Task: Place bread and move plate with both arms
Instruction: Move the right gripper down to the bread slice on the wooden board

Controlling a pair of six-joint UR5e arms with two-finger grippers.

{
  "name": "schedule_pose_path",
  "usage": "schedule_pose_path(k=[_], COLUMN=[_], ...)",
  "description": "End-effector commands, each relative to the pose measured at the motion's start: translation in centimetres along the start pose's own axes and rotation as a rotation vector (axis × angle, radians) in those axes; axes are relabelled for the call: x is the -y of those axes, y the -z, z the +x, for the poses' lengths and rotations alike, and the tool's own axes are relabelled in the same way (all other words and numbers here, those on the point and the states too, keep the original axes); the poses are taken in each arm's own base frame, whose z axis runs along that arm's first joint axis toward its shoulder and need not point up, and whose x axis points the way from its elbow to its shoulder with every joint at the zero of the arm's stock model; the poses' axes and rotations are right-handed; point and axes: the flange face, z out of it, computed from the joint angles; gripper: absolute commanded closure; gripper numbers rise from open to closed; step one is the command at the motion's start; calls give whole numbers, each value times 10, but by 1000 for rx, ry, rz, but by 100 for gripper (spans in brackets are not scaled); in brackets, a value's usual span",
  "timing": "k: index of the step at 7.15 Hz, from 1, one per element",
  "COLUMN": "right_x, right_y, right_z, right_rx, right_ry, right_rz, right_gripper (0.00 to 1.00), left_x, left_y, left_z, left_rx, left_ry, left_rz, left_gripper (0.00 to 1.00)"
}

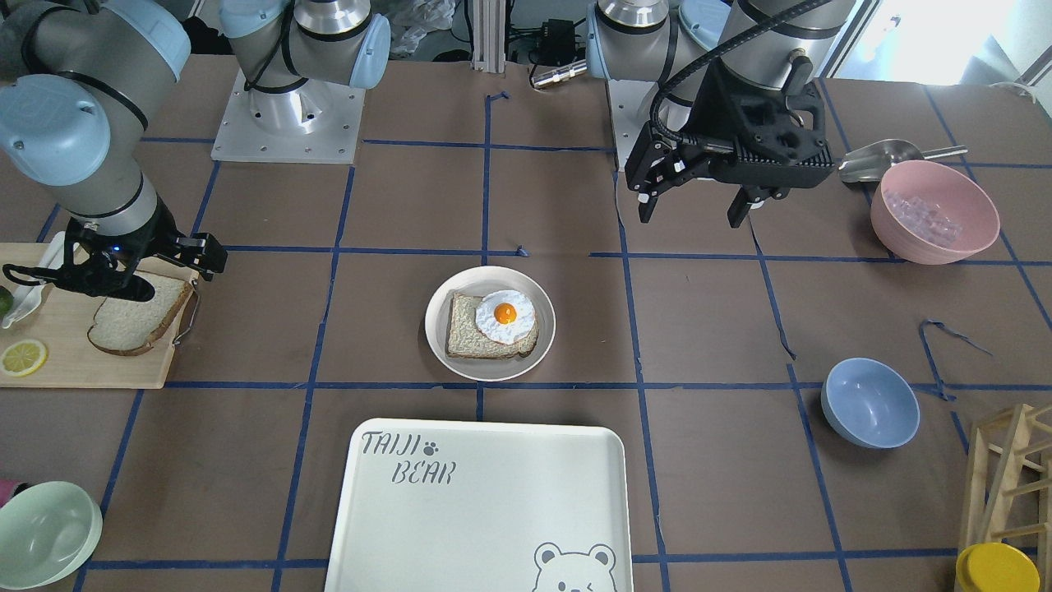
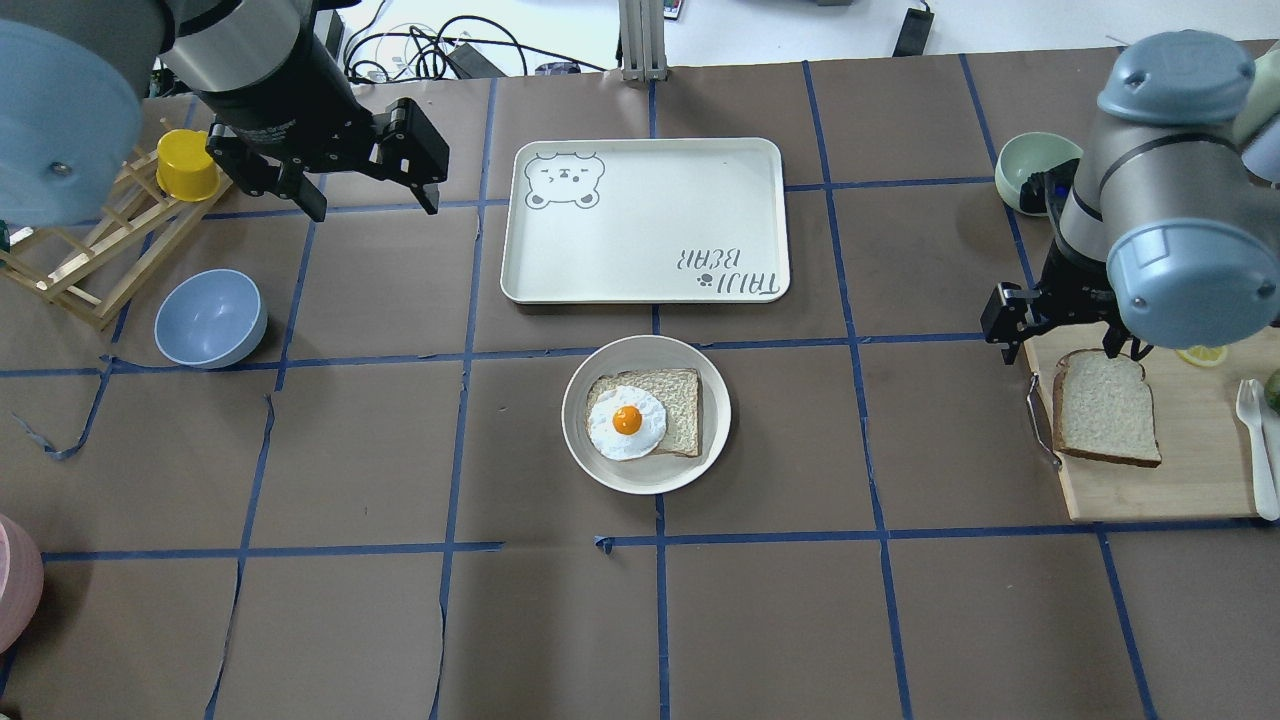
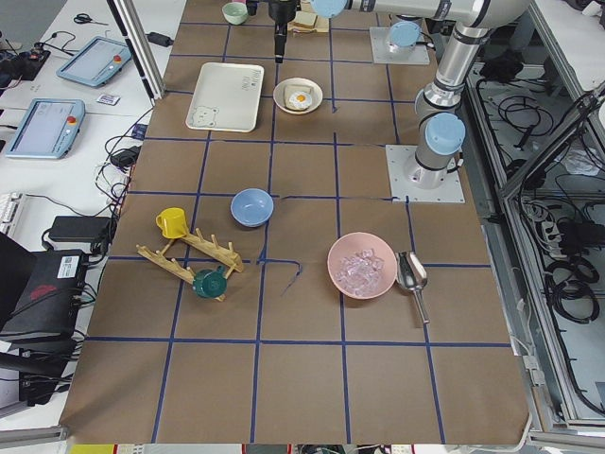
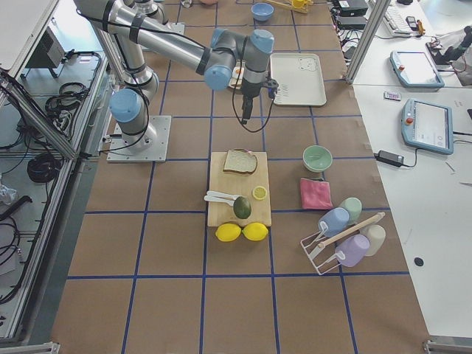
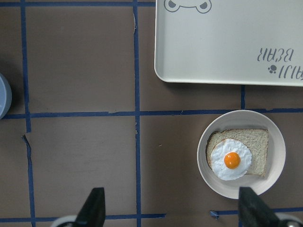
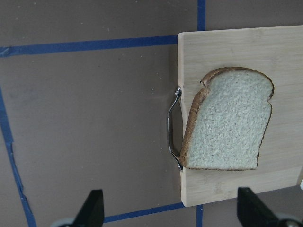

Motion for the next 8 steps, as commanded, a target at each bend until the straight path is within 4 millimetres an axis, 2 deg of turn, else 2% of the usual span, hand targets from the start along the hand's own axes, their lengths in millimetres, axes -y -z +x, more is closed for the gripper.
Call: schedule_pose_path(k=[1,2,4,6,8], right_x=[-22,-25,-17,-7,-6], right_y=[-67,-78,-95,-115,-119], right_z=[7,10,32,33,40], right_rx=[-5,-14,10,7,12], right_ry=[-24,-10,-22,-20,1], right_rz=[-14,-25,-33,-23,-27], right_gripper=[0,0,4,4,4], left_x=[0,0,0,0,0], left_y=[1,0,0,1,1], left_z=[0,0,0,-1,0], left_rx=[0,0,0,1,0], left_ry=[0,0,0,1,0], left_rz=[2,1,1,2,2], left_gripper=[0,0,0,0,0])
